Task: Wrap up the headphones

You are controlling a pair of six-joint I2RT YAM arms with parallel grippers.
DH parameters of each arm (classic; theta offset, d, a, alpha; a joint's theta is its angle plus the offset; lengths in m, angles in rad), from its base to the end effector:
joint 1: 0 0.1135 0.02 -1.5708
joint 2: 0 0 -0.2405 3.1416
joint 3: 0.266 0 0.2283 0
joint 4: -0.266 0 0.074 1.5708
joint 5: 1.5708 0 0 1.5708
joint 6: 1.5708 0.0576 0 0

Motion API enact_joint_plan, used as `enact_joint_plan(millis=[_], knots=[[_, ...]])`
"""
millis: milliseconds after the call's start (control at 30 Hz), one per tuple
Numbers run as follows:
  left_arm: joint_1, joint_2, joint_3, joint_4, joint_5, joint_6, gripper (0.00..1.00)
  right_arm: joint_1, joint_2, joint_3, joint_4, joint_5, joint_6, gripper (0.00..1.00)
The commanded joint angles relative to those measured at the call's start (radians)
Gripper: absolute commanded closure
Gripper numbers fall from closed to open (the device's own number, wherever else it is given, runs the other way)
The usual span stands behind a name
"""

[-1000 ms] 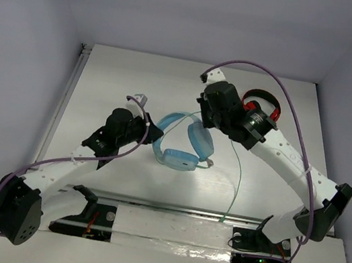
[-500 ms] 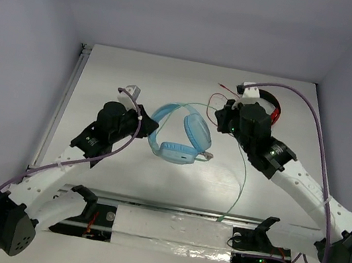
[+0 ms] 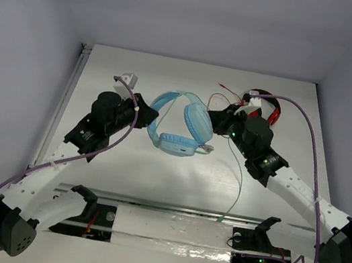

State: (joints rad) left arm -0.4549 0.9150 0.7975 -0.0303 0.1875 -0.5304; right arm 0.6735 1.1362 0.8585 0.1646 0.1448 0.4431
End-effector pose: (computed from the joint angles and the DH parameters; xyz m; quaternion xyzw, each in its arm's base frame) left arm 0.2004 -0.1100 0.3187 0.0326 0.7558 -0.3699 0.5393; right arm 0.2218 0.1664 0.3142 -0.0377 0.7446 0.3061 0.5920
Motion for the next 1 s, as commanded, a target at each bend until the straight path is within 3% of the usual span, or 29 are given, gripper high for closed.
enact_joint_plan(millis=[0,333,400,533,833,967], knots=[[0.012,-0.028,0.121,0.066,-0.035,-0.031,1.00,-0.018,-0.007,-0.053,0.182,-0.060,0.065,1.00],[0.012,-0.044,0.169,0.023,-0.100,-0.017,1.00,-0.029,0.014,-0.130,0.343,-0.131,0.146,0.98],[0.012,-0.044,0.178,0.024,-0.100,-0.019,1.00,-0.029,0.043,-0.134,0.366,-0.183,0.157,0.92],[0.012,-0.031,0.210,0.024,-0.082,-0.020,1.00,-0.029,0.100,-0.125,0.409,-0.243,0.161,0.69],[0.012,-0.008,0.264,0.021,-0.063,-0.013,1.00,-0.048,0.189,-0.193,0.593,-0.411,0.126,0.43],[0.012,0.004,0.304,0.009,-0.063,-0.003,1.00,-0.057,0.246,-0.217,0.668,-0.464,0.132,0.37]])
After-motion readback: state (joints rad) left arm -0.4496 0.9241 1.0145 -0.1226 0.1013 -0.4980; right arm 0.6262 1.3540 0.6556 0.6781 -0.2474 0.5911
